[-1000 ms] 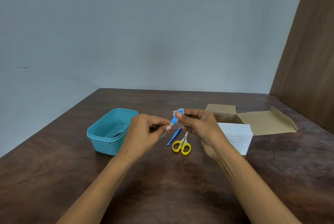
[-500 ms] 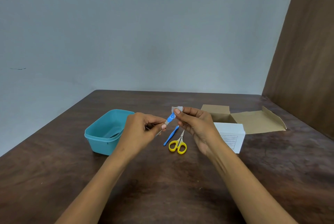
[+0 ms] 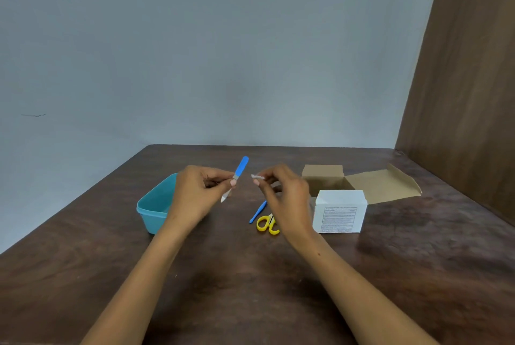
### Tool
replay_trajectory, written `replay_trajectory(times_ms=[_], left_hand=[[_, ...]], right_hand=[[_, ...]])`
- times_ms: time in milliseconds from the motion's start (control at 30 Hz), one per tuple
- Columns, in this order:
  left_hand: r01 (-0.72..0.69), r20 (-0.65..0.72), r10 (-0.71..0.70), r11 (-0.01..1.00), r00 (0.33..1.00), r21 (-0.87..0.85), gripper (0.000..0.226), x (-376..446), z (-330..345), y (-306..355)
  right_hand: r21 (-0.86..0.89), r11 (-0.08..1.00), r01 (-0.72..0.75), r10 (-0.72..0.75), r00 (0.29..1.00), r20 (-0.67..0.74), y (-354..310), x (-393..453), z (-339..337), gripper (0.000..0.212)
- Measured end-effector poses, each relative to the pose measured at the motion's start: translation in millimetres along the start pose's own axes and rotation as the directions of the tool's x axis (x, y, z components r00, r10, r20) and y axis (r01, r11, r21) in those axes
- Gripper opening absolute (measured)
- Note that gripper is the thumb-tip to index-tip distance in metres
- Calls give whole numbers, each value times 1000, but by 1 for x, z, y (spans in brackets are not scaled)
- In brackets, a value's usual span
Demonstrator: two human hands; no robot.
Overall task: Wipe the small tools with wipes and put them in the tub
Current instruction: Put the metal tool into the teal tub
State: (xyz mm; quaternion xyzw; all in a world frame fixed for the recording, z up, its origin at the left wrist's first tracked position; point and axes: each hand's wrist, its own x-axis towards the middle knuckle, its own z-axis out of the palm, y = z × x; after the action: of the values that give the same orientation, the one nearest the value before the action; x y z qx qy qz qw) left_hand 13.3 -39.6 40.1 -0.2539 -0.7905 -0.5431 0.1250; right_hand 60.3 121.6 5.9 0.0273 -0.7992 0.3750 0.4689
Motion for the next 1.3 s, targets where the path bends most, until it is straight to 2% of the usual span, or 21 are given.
replay_trajectory(times_ms=[133,367,567,800,1000,1167,1300], left_hand=[[69,51,-71,997,996,30,10,12,-28,2],[267,130,-302,935,945,232,7,35,-69,-8],[289,118,-378,843,918,453,5,40,-66,-20],[187,102,-296,799,950,571,6,35,-55,-29],[159,75,-260,768,963,620,6,28,-48,-29],[124,-103,-75,760,992,638,10,22,-37,-18],[49,-186,84,787,979,615,14,20,-25,-4]], right_hand=[[-28,994,109,-104,984,141,0,-5,10,5],[-60,991,116,-106,982,156,4,-3,9,4],[-115,986,122,-96,972,212,5,-2,9,4],[-141,983,118,-86,973,213,9,2,8,7],[-172,979,110,-71,973,219,8,3,6,5],[-173,981,90,-54,978,203,8,3,5,5],[-171,983,71,-43,986,158,9,5,3,7]])
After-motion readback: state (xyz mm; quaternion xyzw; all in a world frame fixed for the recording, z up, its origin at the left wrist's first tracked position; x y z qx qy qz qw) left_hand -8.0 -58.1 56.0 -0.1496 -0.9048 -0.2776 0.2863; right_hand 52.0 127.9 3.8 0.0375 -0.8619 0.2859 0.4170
